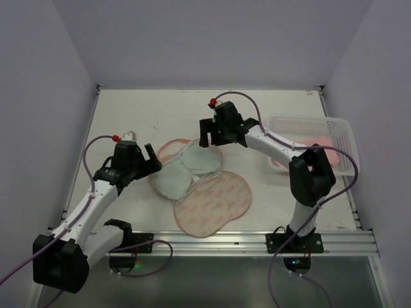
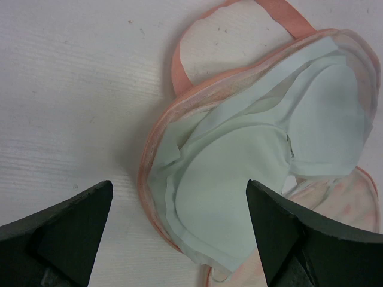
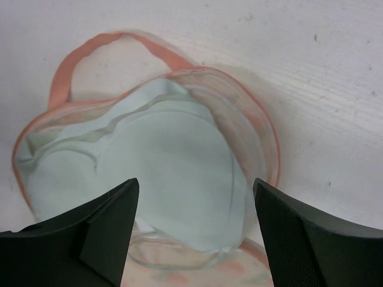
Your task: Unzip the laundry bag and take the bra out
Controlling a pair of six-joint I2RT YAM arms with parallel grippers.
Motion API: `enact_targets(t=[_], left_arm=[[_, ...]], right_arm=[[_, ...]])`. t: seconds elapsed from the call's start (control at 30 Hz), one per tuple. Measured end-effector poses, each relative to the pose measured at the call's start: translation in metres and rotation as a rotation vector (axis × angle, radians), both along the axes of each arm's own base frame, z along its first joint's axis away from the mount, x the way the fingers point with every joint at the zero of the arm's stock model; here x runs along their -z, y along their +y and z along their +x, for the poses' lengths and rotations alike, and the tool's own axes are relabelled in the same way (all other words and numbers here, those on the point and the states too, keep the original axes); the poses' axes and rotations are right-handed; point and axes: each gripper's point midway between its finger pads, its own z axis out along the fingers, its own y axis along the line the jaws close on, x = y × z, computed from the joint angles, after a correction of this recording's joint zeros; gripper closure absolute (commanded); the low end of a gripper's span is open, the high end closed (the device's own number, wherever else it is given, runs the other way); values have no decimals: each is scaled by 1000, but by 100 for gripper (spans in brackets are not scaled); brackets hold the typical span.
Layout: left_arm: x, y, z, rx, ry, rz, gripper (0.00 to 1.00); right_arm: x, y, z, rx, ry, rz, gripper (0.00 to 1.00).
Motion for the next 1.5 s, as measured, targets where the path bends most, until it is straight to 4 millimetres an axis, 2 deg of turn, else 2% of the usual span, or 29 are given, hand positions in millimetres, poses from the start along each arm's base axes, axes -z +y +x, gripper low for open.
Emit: enact_targets(t=[0.1,0.3,0.6,0.77,0.87,0.93,0.97,1.03,1.07,1.1,1.17,1.23,1.3,1.37,1.5], left_arm=[[-2,0,0,0,-9,-2,4],[-5,0,-2,1,-15,-3,4],[-5,1,-4,1,-14,-3,4],[-3,1,-7,1,-10,-2,4],[1,2,-9,2,1,-1,4],[2,1,-10,4,4,-2,4],[2,1,-10,4,4,-2,4],[2,1,-10,4,3,-2,4],[1,1,-10,5,2,-2,4],[1,1,-10,5,1,-2,4],[1,2,-10,6,-1,-1,4],[1,2,-10,6,-1,-1,4],[1,2,-10,6,-1,-1,4],[1,2,-10,6,-1,0,4],[1,2,-10,10,-2,4,4]], right_arm=[[22,-7,12,-20,25,-31,25],[53,2,7,-107,72,-48,29],[80,7,12,-127,94,-52,31],[79,13,12,-161,89,-29,35],[80,18,9,-195,94,-9,46],[83,21,7,-216,100,1,56],[85,22,5,-226,108,7,65],[88,23,4,-238,115,10,76],[88,23,2,-244,120,13,88],[88,23,2,-249,120,14,94],[86,24,2,-250,117,17,100],[82,24,2,-250,110,20,100],[69,23,2,-249,91,27,100],[44,24,4,-249,47,48,100],[-32,21,1,-248,-91,114,100]])
